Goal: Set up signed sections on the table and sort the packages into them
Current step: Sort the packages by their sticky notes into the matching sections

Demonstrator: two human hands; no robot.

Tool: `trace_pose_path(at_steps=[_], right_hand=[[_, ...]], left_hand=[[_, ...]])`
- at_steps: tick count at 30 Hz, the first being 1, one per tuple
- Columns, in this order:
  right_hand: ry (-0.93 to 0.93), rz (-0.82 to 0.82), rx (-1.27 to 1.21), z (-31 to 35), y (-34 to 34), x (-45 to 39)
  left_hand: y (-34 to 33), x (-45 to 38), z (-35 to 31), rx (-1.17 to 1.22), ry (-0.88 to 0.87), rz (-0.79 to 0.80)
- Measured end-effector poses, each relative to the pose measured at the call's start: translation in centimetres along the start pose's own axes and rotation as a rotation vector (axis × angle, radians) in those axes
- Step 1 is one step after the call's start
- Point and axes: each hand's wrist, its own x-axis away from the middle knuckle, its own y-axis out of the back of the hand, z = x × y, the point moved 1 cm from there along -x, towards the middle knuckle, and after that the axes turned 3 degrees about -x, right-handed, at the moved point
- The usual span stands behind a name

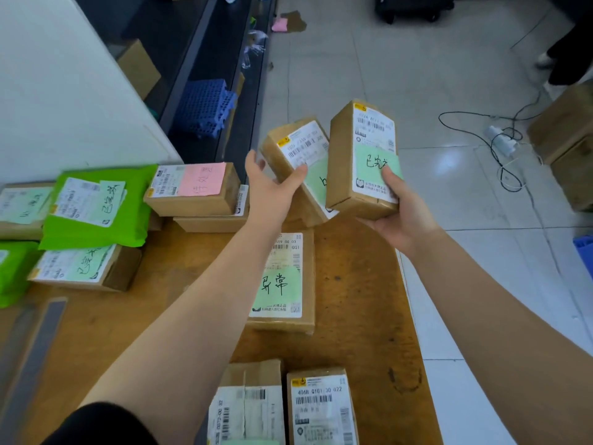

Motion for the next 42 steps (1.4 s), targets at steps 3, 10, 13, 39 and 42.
trace_pose_path(at_steps=[3,10,13,39,42], right_hand=[[0.042,0.056,0.012,0.5,-1.6,3.2],[0.067,0.108,0.102,-0.8,-4.2,13.0],[0.070,0.087,0.096,-2.6,-4.3,17.2],[-0.104,0.301,0.262,-19.9,-11.8,36.5],[-0.121,0.287,0.251,-22.6,-13.2,38.7]], left_hand=[[0.9,3.2,-0.7,0.139,-0.001,0.077],[5.7,12.7,-1.7,0.249,-0.028,0.010],[8.7,17.3,-1.5,0.227,-0.036,-0.062],[31.2,43.6,3.7,0.361,-0.002,-0.400],[34.7,45.9,4.3,0.334,-0.001,-0.403]])
